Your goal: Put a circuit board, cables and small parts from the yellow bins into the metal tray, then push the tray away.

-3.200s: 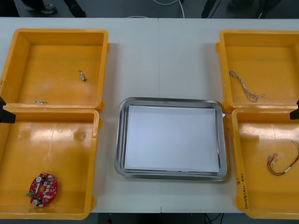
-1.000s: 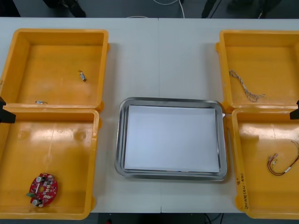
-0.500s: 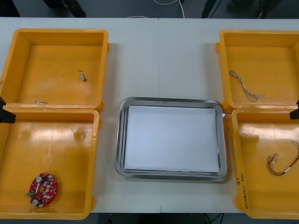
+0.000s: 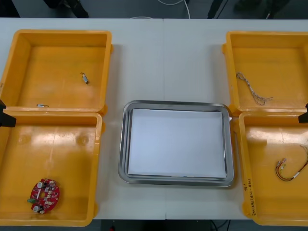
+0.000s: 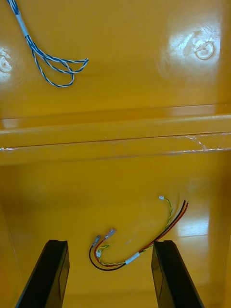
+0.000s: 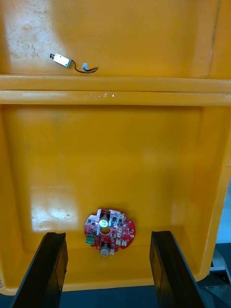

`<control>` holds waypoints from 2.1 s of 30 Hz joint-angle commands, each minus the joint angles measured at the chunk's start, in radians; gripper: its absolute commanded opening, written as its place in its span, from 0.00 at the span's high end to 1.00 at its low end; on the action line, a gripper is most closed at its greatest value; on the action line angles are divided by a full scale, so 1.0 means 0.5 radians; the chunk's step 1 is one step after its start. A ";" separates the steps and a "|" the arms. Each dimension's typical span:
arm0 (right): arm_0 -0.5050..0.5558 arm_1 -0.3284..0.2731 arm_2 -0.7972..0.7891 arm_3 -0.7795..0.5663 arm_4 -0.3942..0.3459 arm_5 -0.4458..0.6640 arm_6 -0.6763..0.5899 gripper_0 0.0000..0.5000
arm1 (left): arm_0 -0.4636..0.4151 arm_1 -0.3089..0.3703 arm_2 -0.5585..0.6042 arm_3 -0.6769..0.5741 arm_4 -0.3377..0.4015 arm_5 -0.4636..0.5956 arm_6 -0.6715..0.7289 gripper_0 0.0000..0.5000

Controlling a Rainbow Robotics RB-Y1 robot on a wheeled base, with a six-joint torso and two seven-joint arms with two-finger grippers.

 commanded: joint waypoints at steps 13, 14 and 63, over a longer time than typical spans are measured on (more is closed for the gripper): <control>0.016 -0.087 -0.069 -0.010 -0.016 0.008 0.015 0.00 | 0.025 0.088 0.062 -0.047 0.014 -0.011 -0.170 0.00; 0.016 -0.087 -0.069 -0.010 -0.016 0.008 0.015 0.00 | 0.025 0.088 0.062 -0.047 0.014 -0.011 -0.170 0.00; 0.277 0.005 -0.201 -0.176 0.092 -0.127 -0.049 0.00 | 0.479 0.124 -0.101 -0.041 -0.032 -0.395 -0.210 0.00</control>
